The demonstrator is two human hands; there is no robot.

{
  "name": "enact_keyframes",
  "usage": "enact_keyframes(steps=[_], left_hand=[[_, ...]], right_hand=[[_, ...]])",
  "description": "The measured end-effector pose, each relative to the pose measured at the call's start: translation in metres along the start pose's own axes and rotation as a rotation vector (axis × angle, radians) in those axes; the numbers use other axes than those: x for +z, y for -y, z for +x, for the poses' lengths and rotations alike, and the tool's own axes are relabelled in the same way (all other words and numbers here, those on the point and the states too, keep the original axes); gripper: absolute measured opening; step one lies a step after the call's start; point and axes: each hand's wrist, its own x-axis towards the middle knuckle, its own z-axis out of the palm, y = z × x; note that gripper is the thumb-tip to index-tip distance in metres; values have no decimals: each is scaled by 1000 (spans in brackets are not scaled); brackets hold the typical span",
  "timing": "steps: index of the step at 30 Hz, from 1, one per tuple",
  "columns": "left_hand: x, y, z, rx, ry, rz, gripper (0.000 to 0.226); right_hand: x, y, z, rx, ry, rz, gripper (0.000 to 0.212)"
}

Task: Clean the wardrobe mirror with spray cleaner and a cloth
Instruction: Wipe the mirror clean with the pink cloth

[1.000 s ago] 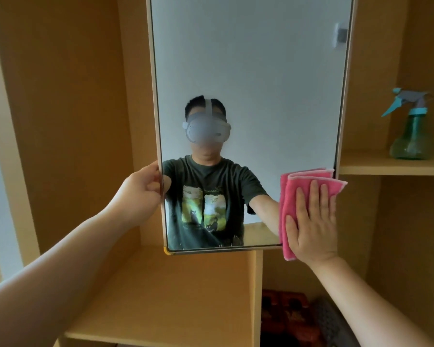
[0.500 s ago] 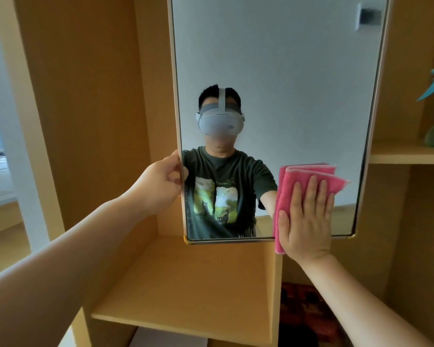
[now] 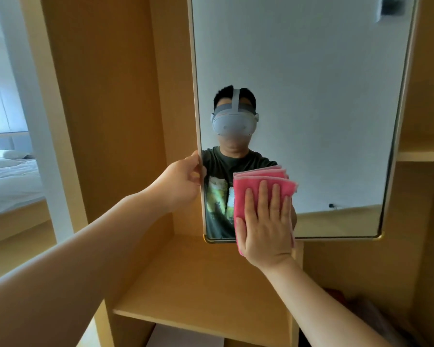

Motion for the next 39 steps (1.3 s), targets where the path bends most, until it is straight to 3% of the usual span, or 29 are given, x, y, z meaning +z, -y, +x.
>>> enact_keyframes(steps=[16, 33, 39], left_hand=[[-4, -7, -2, -39, 31, 16, 35], [1, -10, -6, -10, -50, 59, 43], [3, -8, -6, 3, -55, 43, 40]], right_hand=[[13, 62, 8, -124, -15, 23, 62], [9, 44, -43, -382, 125, 85, 60], [-5, 38, -43, -433, 150, 198, 46]])
